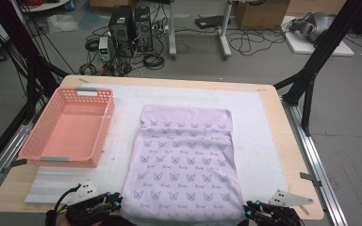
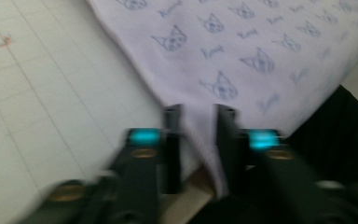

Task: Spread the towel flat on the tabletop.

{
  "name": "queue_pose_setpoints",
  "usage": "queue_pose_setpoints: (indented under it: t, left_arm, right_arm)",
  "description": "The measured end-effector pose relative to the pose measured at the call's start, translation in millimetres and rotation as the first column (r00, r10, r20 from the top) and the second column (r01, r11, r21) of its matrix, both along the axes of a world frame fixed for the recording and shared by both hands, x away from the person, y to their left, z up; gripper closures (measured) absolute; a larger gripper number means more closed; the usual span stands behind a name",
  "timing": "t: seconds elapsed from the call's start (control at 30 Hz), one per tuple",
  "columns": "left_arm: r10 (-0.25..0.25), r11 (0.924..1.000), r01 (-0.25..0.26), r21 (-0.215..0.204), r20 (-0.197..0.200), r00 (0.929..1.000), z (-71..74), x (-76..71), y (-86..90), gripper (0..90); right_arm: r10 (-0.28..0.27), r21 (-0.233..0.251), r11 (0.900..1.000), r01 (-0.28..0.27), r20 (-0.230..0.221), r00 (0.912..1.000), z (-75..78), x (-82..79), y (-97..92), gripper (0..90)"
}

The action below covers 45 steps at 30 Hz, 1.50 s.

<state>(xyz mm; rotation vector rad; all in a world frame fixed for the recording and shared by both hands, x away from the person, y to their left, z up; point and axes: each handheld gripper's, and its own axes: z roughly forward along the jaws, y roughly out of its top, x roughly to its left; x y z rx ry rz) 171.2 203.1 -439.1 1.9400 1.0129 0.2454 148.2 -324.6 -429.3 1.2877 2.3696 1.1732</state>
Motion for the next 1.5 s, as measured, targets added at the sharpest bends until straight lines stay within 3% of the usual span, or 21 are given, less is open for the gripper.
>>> queue_pose_setpoints:
  t: [0.07,0.17,0.3,0.37,0.43,0.47,0.5,0.53,0.67,0.9,0.97,1.0,1.03,1.1,1.17,1.27,1.37,1.5]
  left_arm:
    - [0.017,0.9996,-0.017,-0.023,0.032,0.9993,3.0,9.0,-1.6,53.1]
    - [0.049,0.9984,-0.048,-0.028,0.050,0.9975,4.0,27.4,-7.3,50.5]
    - [0.054,0.9986,-0.054,0.003,0.007,0.9985,-5.6,50.9,-21.8,51.8]
    - [0.052,0.9985,-0.052,0.018,-0.014,0.9985,-11.4,54.6,-28.4,52.7]
    - [0.058,0.9976,-0.058,0.039,0.008,0.9983,-12.5,52.7,-29.8,56.5]
    - [0.057,0.9964,-0.058,0.062,0.027,0.9980,-12.7,51.6,-29.6,62.0]
    - [0.053,0.9945,-0.057,0.087,0.045,0.9976,-12.8,50.6,-28.2,73.8]
    - [0.044,0.9960,-0.046,0.077,0.024,0.9987,-12.2,51.0,-26.3,86.3]
    - [0.028,0.9973,-0.027,0.068,-0.010,0.9996,-7.2,44.6,-23.9,87.8]
    - [-0.008,0.9997,0.009,0.023,-0.042,0.9991,-0.6,22.8,-10.5,87.5]
    - [-0.042,0.9990,0.043,0.011,-0.047,0.9980,-2.5,18.8,-8.0,79.4]
    - [-0.043,0.9990,0.043,-0.011,-0.049,0.9979,-3.2,19.2,-7.4,65.5]
    - [-0.029,0.9993,0.028,-0.023,-0.044,0.9986,-2.4,20.7,-6.8,55.0]
    - [-0.009,0.9985,0.008,-0.053,-0.017,0.9998,1.7,25.0,-4.9,47.9]
    - [0.005,0.9964,-0.004,-0.084,0.006,1.0000,6.1,30.0,-4.2,45.9]
    - [0.020,0.9954,-0.016,-0.094,0.035,0.9992,9.3,42.4,-6.4,44.7]
    - [0.052,0.9954,-0.048,-0.083,0.045,0.9976,8.9,61.5,-10.6,44.3]
    - [0.098,0.9915,-0.093,-0.091,0.058,0.9935,9.4,86.4,-15.2,44.5]
  right_arm:
    - [-0.036,0.021,0.9992,0.035,0.037,0.9987,0.0,7.9,-0.5,61.1]
    - [-0.074,-0.002,0.9972,0.074,0.082,0.9939,0.0,22.6,5.3,61.4]
    - [-0.080,-0.076,0.9932,0.088,0.098,0.9919,-6.7,49.1,19.1,67.7]
    - [-0.066,-0.105,0.9918,0.072,0.061,0.9959,-13.5,57.1,23.8,70.7]
    - [-0.067,-0.103,0.9921,0.073,0.062,0.9959,-15.8,57.4,24.0,76.7]
    - [-0.060,-0.098,0.9931,0.066,0.056,0.9966,-15.5,56.8,23.3,85.0]
    - [-0.052,-0.095,0.9938,0.057,0.052,0.9973,-15.3,55.6,23.3,86.4]
    - [-0.042,-0.104,0.9934,0.048,0.056,0.9975,-14.9,55.1,23.5,87.2]
    - [-0.021,-0.088,0.9958,0.025,0.043,0.9988,-12.5,50.7,18.8,88.1]
    - [0.001,-0.042,0.9991,0.000,0.042,0.9991,0.0,20.3,2.7,90.0]
    - [0.002,-0.043,0.9991,-0.001,0.019,0.9998,0.9,14.2,-2.4,89.1]
    - [-0.004,-0.033,0.9994,0.004,0.009,1.0000,0.8,13.1,-4.8,85.2]
    - [-0.027,-0.028,0.9992,0.027,0.024,0.9993,0.6,12.9,-6.7,79.1]
    - [-0.057,-0.001,0.9983,0.058,0.038,0.9976,0.5,16.7,-9.1,75.7]
    - [-0.069,-0.002,0.9976,0.069,0.059,0.9958,0.4,23.9,-7.0,72.6]
    - [-0.091,-0.013,0.9956,0.093,0.094,0.9914,-0.3,42.1,-1.3,66.8]
    - [-0.141,-0.005,0.9898,0.143,0.130,0.9815,-3.8,69.6,2.5,62.4]
    - [-0.192,-0.008,0.9809,0.194,0.126,0.9734,-9.6,106.5,8.1,61.1]
